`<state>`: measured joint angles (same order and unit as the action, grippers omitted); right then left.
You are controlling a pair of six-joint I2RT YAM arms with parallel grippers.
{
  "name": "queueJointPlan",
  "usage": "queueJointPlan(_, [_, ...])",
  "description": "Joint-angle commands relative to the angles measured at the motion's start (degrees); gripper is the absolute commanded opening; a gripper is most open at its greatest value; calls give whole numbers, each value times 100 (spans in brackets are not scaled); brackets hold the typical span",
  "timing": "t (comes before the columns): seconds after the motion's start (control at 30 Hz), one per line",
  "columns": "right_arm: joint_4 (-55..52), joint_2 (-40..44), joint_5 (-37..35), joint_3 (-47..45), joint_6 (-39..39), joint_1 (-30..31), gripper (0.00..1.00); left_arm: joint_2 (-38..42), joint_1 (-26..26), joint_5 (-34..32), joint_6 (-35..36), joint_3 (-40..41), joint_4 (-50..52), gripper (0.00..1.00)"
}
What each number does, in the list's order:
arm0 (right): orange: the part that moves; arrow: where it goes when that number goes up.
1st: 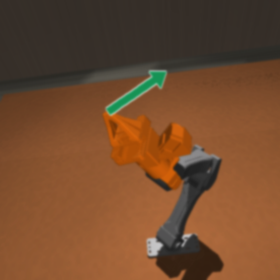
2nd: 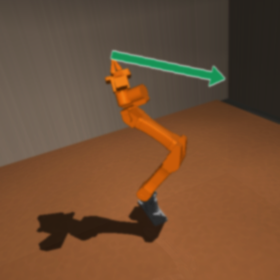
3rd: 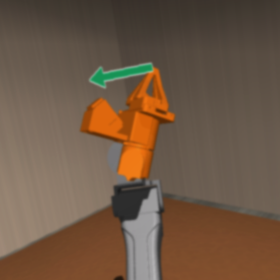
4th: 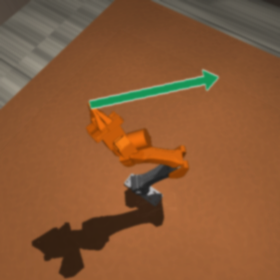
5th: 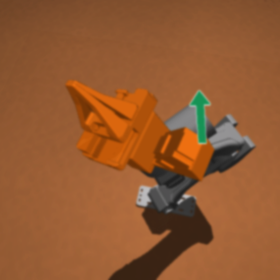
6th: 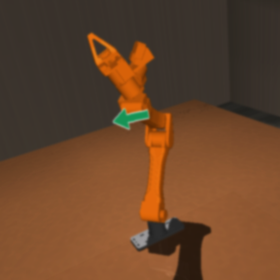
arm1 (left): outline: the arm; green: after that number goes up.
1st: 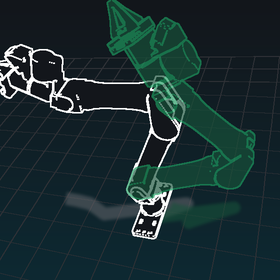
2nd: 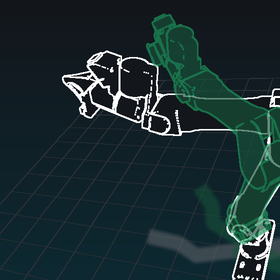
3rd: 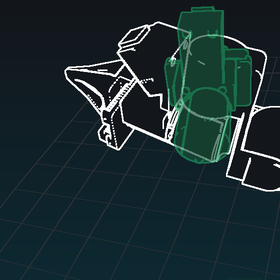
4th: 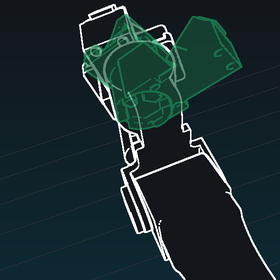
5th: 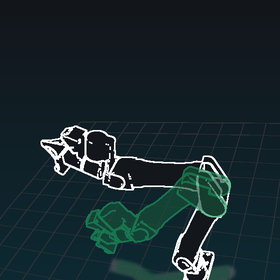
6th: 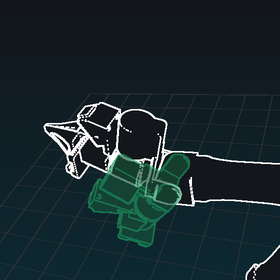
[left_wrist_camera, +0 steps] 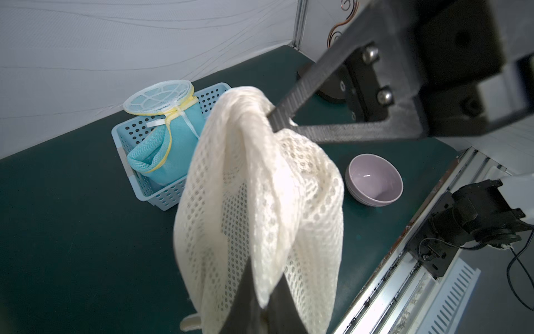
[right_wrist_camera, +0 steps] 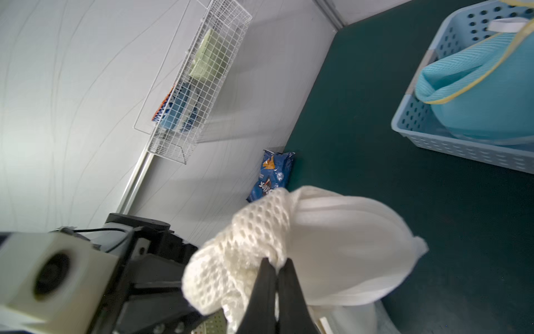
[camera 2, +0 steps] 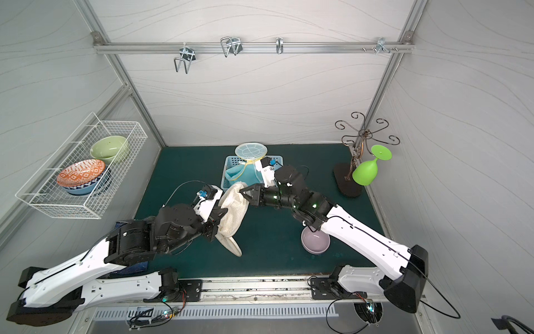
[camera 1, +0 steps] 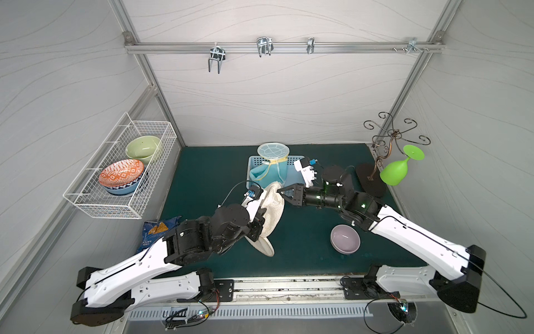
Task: Turn the laundry bag inside out
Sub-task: Turn over the laundry bag.
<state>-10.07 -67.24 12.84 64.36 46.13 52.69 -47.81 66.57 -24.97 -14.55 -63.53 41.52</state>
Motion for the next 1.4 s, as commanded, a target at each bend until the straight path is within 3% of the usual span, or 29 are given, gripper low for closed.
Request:
queueJointPlan(0.0, [388, 378, -689, -740, 471, -312, 0, 658, 50, -544, 119, 80, -1030, 0])
queueJointPlan(0.23, [1333, 350, -720, -2147, 1280, -425, 0, 1303, 50, -554, 418, 261, -1885, 0])
queueJointPlan(0.4, [2573, 190, 62, -2869, 1561, -425, 0, 1566, 45, -888, 813, 307, -2502, 0])
queueJointPlan(0.5, [3939, 40, 687, -3430, 1651, -389, 0, 1701, 49, -881, 1227, 413, -2928, 0])
queueJointPlan(0.67, [1917, 143, 678, -2794, 944, -190, 0, 1007, 49, 170, 1683, -397, -1737, 0])
queueJointPlan(0.7, [1412, 247, 550, -2590, 808, -189, 8, 909, 50, 224, 1721, -459, -1616, 0])
queueJointPlan(0.8, [28, 817, -136, -2012, 469, -195, 50, 842, 49, 107, 1753, -351, -1651, 0])
queueJointPlan(0.83, [-289, 1066, -418, -1890, 384, -191, 57, 865, 49, 103, 1771, -262, -1734, 0])
queueJointPlan(0.9, [-646, 1571, -692, -1762, 323, -245, 63, 861, 46, 85, 1828, -119, -1879, 0])
queueJointPlan(1.03, [-466, 2255, -13, -1381, 101, -565, 72, 574, 134, -82, 2107, -128, -1747, 0])
queueJointPlan(1.13, [-598, 2057, 293, -799, 103, -570, 75, 437, 538, -699, 2523, 50, -2102, 0])
queueJointPlan(1.23, [-360, 1746, 591, -432, 339, -562, 80, 137, 1245, -1718, 3263, 222, -2657, 0])
queueJointPlan(1.27, [-463, 1642, 563, -258, 372, -535, 80, -13, 1492, -2221, 3598, 276, -2928, 0])
queueJointPlan(1.37, [-499, 1436, 323, -23, 436, -306, 80, -505, 1809, -2893, 4239, 323, -3453, 0])
